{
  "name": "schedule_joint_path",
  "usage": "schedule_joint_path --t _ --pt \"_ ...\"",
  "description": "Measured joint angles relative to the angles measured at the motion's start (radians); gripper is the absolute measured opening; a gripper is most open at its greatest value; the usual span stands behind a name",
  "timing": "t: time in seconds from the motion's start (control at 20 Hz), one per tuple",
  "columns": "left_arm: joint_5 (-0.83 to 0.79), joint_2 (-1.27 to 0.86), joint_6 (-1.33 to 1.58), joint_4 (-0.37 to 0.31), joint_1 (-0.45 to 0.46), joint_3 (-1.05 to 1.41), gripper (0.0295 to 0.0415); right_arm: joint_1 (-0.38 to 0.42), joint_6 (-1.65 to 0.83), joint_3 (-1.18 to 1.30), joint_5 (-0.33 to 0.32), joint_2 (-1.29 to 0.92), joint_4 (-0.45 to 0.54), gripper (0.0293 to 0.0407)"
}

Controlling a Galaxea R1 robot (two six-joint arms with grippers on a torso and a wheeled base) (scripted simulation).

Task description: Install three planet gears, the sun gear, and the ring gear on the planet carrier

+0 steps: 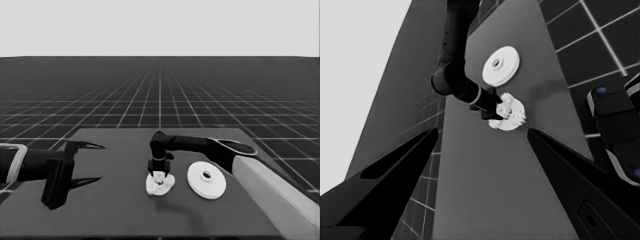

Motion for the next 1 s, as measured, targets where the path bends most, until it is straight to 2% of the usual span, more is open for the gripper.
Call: schedule_joint_path --t 1.0 --pt "0.000 0.000 0.000 0.000 0.000 0.000 0.0385 -0.007 0.209 -0.001 0.000 -0.001 0.000 0.0310"
